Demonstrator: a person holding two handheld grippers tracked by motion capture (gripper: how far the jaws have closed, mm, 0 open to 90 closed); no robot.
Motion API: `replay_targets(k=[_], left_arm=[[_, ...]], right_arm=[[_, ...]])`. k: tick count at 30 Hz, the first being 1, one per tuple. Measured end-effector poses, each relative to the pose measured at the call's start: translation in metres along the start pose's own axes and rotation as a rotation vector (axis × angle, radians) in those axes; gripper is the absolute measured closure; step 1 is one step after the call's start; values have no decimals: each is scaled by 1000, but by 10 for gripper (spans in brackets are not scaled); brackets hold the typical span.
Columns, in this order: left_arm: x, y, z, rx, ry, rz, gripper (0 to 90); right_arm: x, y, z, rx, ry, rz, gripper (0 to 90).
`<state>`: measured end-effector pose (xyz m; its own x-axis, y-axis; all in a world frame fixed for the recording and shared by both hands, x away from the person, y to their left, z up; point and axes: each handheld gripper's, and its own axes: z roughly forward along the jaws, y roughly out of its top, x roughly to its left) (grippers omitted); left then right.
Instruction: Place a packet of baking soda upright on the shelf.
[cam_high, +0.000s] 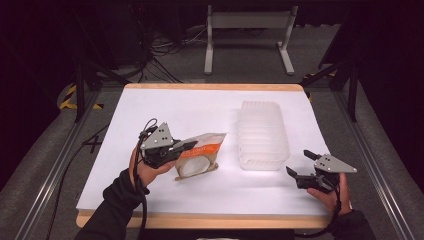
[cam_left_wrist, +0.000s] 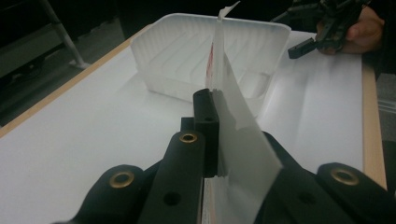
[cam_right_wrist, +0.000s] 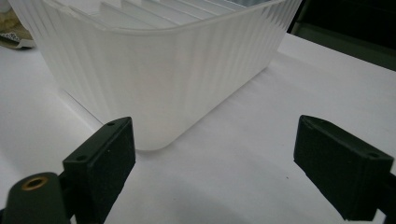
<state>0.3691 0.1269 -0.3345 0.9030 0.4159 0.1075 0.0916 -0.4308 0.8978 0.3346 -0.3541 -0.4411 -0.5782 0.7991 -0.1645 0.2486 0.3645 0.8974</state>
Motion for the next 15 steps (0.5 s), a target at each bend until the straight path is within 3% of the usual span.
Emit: replay_targets(k=[11, 15], left_arm=[[2, 24, 4, -45, 0, 23, 897], [4, 35, 6, -91, 30, 35, 897]], right_arm=[[0, 0, 0, -4, 0, 3, 132], [-1, 0, 0, -4, -1, 2, 132]])
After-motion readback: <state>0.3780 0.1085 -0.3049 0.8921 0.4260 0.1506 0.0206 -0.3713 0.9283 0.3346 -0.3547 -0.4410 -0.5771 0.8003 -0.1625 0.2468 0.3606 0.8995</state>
